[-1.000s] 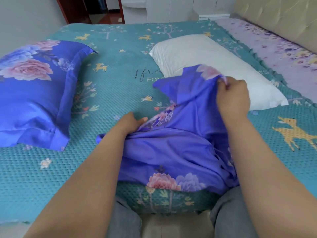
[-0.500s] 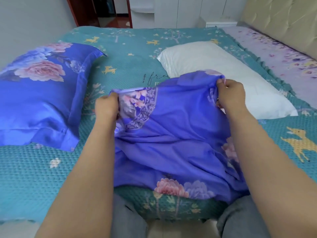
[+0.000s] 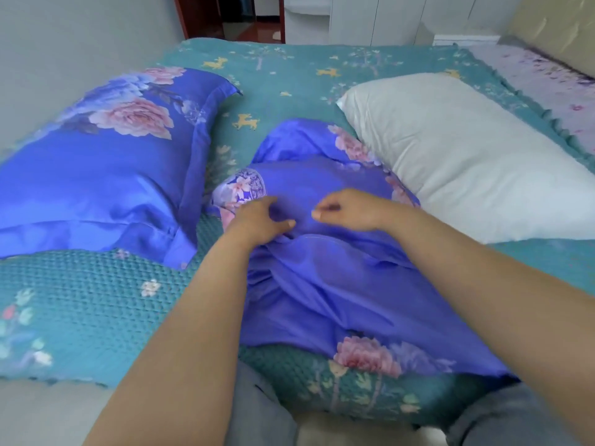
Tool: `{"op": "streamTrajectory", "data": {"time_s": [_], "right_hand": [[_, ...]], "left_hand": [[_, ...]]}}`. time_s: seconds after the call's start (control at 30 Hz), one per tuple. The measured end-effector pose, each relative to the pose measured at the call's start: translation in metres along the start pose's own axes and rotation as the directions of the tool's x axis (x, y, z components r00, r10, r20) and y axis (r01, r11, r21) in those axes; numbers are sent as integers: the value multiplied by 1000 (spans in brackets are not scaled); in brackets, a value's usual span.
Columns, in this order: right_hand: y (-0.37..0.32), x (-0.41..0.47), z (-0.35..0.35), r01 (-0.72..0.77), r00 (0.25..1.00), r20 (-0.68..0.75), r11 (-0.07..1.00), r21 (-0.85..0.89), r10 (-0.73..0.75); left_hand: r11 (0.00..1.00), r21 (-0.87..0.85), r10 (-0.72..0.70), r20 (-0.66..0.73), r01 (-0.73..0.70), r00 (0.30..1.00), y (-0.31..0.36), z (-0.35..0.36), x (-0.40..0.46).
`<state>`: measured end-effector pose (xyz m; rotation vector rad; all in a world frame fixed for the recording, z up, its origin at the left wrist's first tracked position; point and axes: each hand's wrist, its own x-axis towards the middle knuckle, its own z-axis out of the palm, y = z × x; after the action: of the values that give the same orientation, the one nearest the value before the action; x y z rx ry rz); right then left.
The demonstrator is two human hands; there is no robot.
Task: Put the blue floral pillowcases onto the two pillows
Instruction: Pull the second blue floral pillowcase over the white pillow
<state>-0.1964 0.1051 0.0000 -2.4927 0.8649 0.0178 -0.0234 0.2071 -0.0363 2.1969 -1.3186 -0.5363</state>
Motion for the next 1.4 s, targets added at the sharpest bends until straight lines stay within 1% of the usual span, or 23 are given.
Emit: {"op": "streamTrajectory", "data": {"time_s": [0.1,0.2,0.27,0.33,0.4,0.43,0.5,0.53,0.57,0.63,0.73,0.8,0.87,0.93,0.97,1.03,1.07,1.1,1.17,1.2,1.23,1.3,1.4], "right_hand": [[-2,-41,24,19,996,87,996,-88,-12],[-4,-76,41,58,994,101,975,-213,-37],[-2,-93,50,32,992,125,967,-253,0],[1,-100,57,-9,989,140,969,-246,45],[-2,-104,61,-57,984,152,969,-239,96],[-3,-106,64,-83,973,190,971,-224,127],[-3,-110,66,-167,932,299,975,-144,204],[-2,-110,62,-210,923,310,973,-93,229],[0,-109,55,-242,930,275,970,-39,243],[9,-101,35,-285,954,114,955,77,276],[26,-84,-6,-235,947,-162,943,236,277],[38,-69,-34,-179,913,-287,917,357,290],[52,-52,-55,-136,875,-352,867,479,332],[61,-44,-60,-210,886,-262,834,511,383],[63,-41,-59,-307,901,-162,856,416,402],[66,-41,-48,-396,916,-34,915,78,399],[65,-40,-41,-379,924,-86,921,-89,372],[61,-41,-35,-377,918,-202,911,-169,342],[51,-38,-23,-326,847,-467,942,-78,254],[45,-34,-20,-263,826,-521,965,-19,215],[41,-31,-19,-225,852,-482,974,12,203],[38,-22,-20,-249,900,-390,964,-94,194],[25,0,-42,-334,833,-534,899,-283,141]], "left_hand": [[971,230,15,214,-65,977,1,12,-1],[874,442,23,375,-201,927,6,14,-7],[838,499,26,364,-219,931,4,15,-6],[868,470,68,206,-160,976,7,16,-6],[946,315,112,-90,-79,990,17,13,-8],[984,163,109,-258,-68,960,24,9,-11],[983,-152,5,-527,-101,850,39,-6,-16],[954,-274,-73,-597,-119,799,43,-13,-18],[920,-370,-143,-623,-128,769,46,-20,-19],[876,-467,-227,-616,-117,754,46,-26,-19],[849,-518,-251,-577,-110,777,44,-27,-19],[828,-539,-225,-571,-154,790,50,-30,-20],[777,-591,-188,-545,-216,817,63,-31,-20],[683,-687,-183,-488,-246,854,74,-29,-21],[638,-733,-199,-454,-237,868,76,-27,-18],[595,-793,-237,-330,-132,914,70,-19,-9],[599,-798,-248,-268,-70,931,64,-15,-5],[610,-792,-264,-225,-18,938,59,-11,-3],[600,-800,-298,-215,8,930,52,-7,2],[589,-808,-318,-231,1,920,51,-7,4],[580,-814,-331,-259,-21,908,52,-8,4],[556,-827,-326,-306,-80,895,51,-10,6],[559,-820,-305,-338,-120,890,48,-18,4]]}}
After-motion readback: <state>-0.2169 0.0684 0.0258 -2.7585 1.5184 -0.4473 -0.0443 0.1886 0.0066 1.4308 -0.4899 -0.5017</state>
